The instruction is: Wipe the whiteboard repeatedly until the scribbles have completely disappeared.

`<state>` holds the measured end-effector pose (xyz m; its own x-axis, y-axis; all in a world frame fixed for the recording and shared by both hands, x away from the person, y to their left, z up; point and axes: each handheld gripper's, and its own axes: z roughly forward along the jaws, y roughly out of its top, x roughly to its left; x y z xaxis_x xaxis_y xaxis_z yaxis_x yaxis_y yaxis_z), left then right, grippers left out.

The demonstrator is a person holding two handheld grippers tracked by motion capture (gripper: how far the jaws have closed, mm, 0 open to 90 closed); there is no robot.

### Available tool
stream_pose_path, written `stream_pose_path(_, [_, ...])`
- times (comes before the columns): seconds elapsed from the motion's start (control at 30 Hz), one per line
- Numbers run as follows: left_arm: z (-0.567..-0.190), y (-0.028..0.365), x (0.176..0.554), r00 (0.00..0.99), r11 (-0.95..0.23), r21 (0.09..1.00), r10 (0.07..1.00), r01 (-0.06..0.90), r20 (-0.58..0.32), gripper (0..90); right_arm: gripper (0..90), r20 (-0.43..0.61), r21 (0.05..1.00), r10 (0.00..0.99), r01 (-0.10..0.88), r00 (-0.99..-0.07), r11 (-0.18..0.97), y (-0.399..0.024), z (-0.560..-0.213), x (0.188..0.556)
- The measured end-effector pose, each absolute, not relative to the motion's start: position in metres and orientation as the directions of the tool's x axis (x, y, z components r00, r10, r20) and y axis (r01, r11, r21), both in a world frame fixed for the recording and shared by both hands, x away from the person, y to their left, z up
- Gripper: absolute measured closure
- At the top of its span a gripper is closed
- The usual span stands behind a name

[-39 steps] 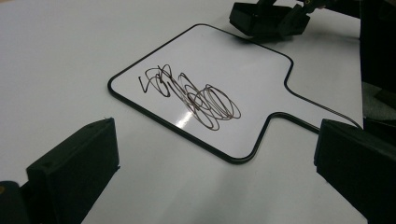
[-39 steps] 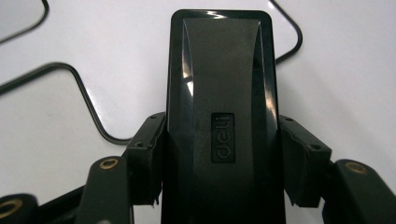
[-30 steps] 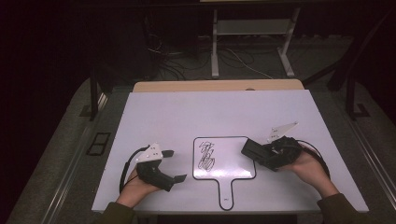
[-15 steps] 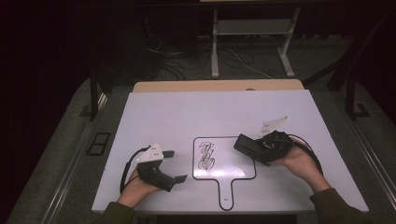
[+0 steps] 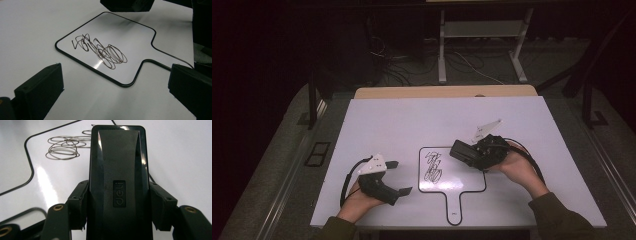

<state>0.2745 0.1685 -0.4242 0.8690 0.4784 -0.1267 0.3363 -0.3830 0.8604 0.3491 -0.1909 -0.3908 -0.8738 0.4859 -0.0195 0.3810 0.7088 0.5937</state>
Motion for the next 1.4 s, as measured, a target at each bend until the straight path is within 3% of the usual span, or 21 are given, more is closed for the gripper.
stream_pose_path(0.7, [-0.426, 0.169, 0.275, 0.869, -0.379, 0.863, 0.479, 0.335, -0.127, 0.0, 38.9, -0.112, 0.496, 0.436, 0.33, -0.893, 0.803, -0.127, -0.409, 0.382])
stream_pose_path(1.4, [-0.425, 0.17, 0.276, 0.869, -0.374, 0.865, 0.478, 0.335, -0.13, 0.0, 38.8, -0.152, 0.47, 0.46, 0.346, -0.875, 0.812, -0.125, -0.422, 0.397])
